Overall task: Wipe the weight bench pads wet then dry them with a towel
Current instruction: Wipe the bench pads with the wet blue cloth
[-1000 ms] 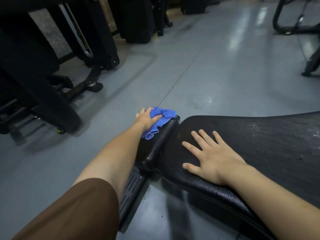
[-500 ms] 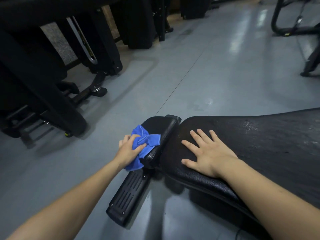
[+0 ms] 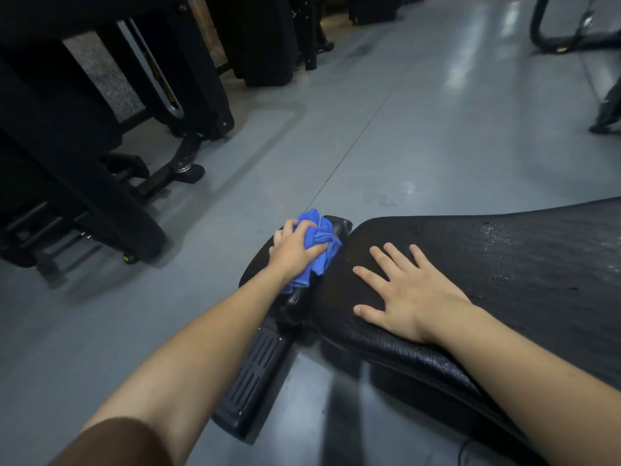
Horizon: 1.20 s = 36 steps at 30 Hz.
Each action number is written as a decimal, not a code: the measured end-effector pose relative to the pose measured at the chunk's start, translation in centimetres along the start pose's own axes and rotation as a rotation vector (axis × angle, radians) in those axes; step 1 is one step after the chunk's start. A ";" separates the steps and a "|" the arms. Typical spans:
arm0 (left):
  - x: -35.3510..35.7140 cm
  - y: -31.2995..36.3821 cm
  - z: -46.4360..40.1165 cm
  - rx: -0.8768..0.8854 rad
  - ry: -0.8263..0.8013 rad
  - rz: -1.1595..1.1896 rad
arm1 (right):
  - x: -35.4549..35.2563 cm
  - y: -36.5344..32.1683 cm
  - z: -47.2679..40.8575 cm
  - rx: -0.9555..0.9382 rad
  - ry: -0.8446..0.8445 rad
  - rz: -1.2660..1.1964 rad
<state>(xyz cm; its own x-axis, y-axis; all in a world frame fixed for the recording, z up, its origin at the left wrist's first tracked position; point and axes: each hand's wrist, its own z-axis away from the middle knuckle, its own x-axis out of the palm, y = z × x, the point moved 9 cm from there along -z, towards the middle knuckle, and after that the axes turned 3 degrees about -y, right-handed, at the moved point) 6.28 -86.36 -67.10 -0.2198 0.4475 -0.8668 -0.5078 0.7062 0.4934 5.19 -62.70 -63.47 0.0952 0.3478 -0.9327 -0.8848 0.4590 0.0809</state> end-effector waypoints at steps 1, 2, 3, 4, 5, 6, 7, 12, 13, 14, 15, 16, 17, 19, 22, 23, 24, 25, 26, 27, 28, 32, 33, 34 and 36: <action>0.0 0.1 -1.1 -0.012 0.002 0.009 | 0.0 0.0 0.1 -0.002 0.003 -0.003; 0.0 0.0 -2.1 -0.025 0.005 0.025 | 0.0 0.0 0.1 -0.004 0.004 -0.007; 0.0 -0.1 -3.1 -0.039 0.010 0.043 | 0.0 0.0 0.1 -0.005 0.003 -0.010; -0.1 -0.5 -3.9 -0.054 0.017 0.062 | 0.0 0.1 0.1 -0.005 0.002 -0.014; -0.1 -0.8 -4.6 -0.067 0.022 0.072 | 0.0 0.1 0.1 -0.005 0.003 -0.018; -0.2 -1.3 -5.2 -0.078 0.025 0.075 | 0.0 0.1 0.1 -0.005 0.005 -0.021; -0.3 -1.7 -5.6 -0.088 0.028 0.073 | 0.0 0.1 0.0 -0.007 0.004 -0.025; -0.8 -3.8 -6.0 -0.139 0.057 0.100 | 0.2 0.1 -0.3 -0.015 0.012 -0.039; -0.9 -4.0 -5.8 -0.146 0.058 0.100 | 0.2 0.1 -0.4 -0.015 0.012 -0.039; -1.0 -4.3 -5.6 -0.154 0.055 0.099 | 0.3 0.1 -0.4 -0.014 0.012 -0.040; -1.1 -4.6 -5.3 -0.160 0.051 0.090 | 0.3 0.1 -0.4 -0.014 0.014 -0.041; -1.3 -5.0 -5.0 -0.171 0.043 0.082 | 0.2 0.1 -0.3 -0.013 0.015 -0.040; -1.4 -5.5 -4.5 -0.187 0.035 0.075 | 0.1 0.0 -0.3 -0.014 0.016 -0.038; -1.8 -6.8 -3.2 -0.217 0.022 0.064 | 0.1 0.0 -0.2 -0.012 0.013 -0.033; -2.3 -8.7 -0.8 -0.261 0.011 0.049 | 0.0 0.0 0.0 -0.010 0.006 -0.028; -2.5 -9.4 0.0 -0.279 0.007 0.045 | -0.1 0.0 0.1 -0.009 0.004 -0.027; -2.6 -10.0 0.8 -0.298 0.004 0.044 | -0.1 -0.1 0.2 -0.007 0.001 -0.028; -2.7 -10.5 1.7 -0.318 0.000 0.046 | -0.1 -0.1 0.4 -0.005 -0.004 -0.030; -2.8 -10.9 2.6 -0.330 -0.003 0.048 | -0.1 -0.2 0.6 -0.004 -0.007 -0.035; -3.0 -11.1 3.6 -0.342 -0.009 0.050 | -0.2 -0.4 1.0 -0.005 -0.007 -0.043; -3.1 -11.4 4.7 -0.353 -0.015 0.055 | -0.2 -0.6 1.5 -0.008 -0.007 -0.054; -3.7 -11.5 9.3 -0.363 -0.089 0.107 | 0.0 -2.1 4.7 -0.053 -0.010 -0.108; -3.9 -10.9 10.1 -0.342 -0.120 0.121 | 0.1 -2.5 5.6 -0.066 -0.013 -0.117; -4.3 -9.9 10.9 -0.303 -0.148 0.132 | 0.1 -2.8 6.5 -0.078 -0.014 -0.132; -5.4 -6.6 12.7 -0.219 -0.202 0.147 | -0.2 -3.3 8.3 -0.097 -0.001 -0.198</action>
<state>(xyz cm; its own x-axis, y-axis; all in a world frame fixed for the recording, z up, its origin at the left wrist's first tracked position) 21.44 -86.49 -64.73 -0.1459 0.6511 -0.7448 -0.6547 0.5009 0.5662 11.85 -57.43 -60.66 0.2721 0.2592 -0.9267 -0.8883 0.4378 -0.1384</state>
